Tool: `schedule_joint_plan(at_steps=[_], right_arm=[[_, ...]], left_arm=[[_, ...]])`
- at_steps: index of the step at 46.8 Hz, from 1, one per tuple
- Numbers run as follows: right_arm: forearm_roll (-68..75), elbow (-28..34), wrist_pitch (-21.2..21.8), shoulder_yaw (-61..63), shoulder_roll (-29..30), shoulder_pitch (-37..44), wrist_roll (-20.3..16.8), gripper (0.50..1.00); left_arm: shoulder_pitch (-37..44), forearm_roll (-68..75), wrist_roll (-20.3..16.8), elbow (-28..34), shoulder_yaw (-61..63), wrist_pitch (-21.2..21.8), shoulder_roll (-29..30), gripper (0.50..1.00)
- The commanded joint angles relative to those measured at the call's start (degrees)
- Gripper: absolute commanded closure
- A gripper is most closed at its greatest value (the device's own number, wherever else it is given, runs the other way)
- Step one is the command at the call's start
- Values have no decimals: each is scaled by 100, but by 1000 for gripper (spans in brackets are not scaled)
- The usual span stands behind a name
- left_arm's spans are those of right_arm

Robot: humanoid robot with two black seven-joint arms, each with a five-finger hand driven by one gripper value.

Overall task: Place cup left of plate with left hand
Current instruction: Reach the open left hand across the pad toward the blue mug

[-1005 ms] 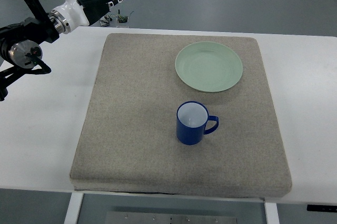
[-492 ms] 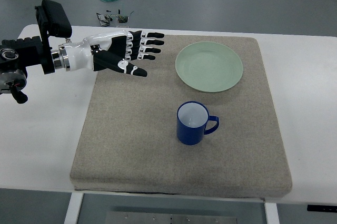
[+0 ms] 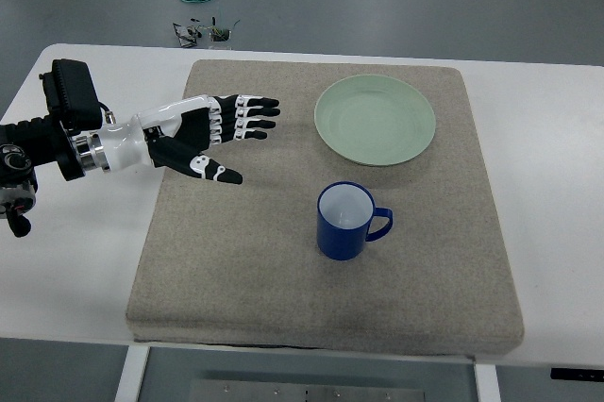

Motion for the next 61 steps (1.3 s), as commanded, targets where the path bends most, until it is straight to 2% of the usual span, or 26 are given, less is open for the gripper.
schedule_joint_plan(at_steps=[1, 21, 35, 61], right_arm=[[-1, 0, 0, 0, 0, 0, 0, 566], [-1, 0, 0, 0, 0, 0, 0, 566], [-1, 0, 0, 0, 0, 0, 0, 566], [-1, 0, 0, 0, 0, 0, 0, 566]], left_arm=[[214, -70, -13, -3, -56, 127, -5, 525], [654, 9, -118, -3, -74, -172, -234, 510], [803, 18, -22, 181, -12, -102, -638, 512], [583, 35, 506, 542, -65, -163, -1236, 514]])
